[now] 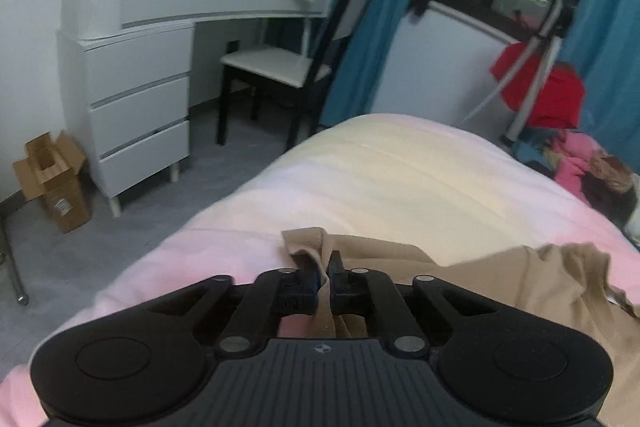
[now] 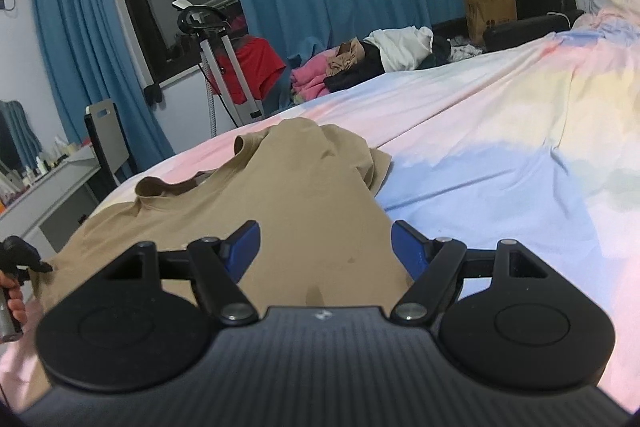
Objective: Fold clothes
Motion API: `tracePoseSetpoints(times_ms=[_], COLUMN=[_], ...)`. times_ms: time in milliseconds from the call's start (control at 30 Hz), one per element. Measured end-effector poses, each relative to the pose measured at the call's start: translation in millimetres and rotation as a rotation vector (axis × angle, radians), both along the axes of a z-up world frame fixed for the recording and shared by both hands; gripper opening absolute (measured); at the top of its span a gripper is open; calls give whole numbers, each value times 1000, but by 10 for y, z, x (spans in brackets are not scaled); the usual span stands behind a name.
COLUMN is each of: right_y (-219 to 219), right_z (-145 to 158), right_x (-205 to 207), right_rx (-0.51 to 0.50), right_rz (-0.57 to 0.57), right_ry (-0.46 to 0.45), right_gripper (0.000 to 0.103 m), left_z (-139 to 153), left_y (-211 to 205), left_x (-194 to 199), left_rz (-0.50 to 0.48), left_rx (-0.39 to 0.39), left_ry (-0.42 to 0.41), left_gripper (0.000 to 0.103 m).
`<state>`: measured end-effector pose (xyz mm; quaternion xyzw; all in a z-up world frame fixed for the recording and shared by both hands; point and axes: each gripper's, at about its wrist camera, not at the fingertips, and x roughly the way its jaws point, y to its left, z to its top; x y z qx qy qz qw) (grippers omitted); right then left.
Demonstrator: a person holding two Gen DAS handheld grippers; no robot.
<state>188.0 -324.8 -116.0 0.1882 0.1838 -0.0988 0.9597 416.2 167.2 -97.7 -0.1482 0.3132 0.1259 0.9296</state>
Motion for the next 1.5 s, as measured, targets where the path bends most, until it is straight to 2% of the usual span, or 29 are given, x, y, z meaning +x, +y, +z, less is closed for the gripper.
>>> tracePoseSetpoints(times_ms=[67,333,400,467,600,667,800,900,967,1100,1233,1267,1367,1500], right_y=[5,65,98,128,201,221,240,258,272,286,240,207,57,-300], right_z=[-2,57,93,136,237,284,360,385,394,411,394,378,320,261], right_x=[8,-53,-103,-161,-311,-395,-577,-668,-707,-762,-750,-741,-670,-259], right_rx=[-6,-33,-44,-52,-77,-84,-88,-84,-79,-70,-37,-16,77,231], right_rz=[2,25,34,43,59,64,68,72,76,79,68,64,46,24], right_ry=[-2,-32,-45,-58,-90,-103,-114,-113,-111,-107,-96,-92,-67,-7], right_gripper=[75,75,75,75,75,75,75,75,75,75,69,67,47,46], left_z=[95,474,570,680,807,851,891,823,771,704,640,622,568,488], left_y=[-148,-741,-892,-1104,-1467,-1616,-1812,-1925,-1972,-1995,-1966,-1955,-1916,-1852], left_x=[-173,-865,-1074,-1421,-2065,-2372,-2901,-3217,-3363,-3421,-3389,-3383,-3312,-3214], left_rz=[-35,-173,-210,-257,-333,-362,-437,-458,-472,-491,-476,-472,-458,-430], left_rx=[21,106,126,147,177,172,154,175,154,150,165,161,145,130], left_ry=[-19,-96,-117,-135,-150,-151,-191,-206,-215,-194,-192,-186,-165,-145], left_gripper=[35,73,74,82,90,99,103,103,103,103,103,103,103,103])
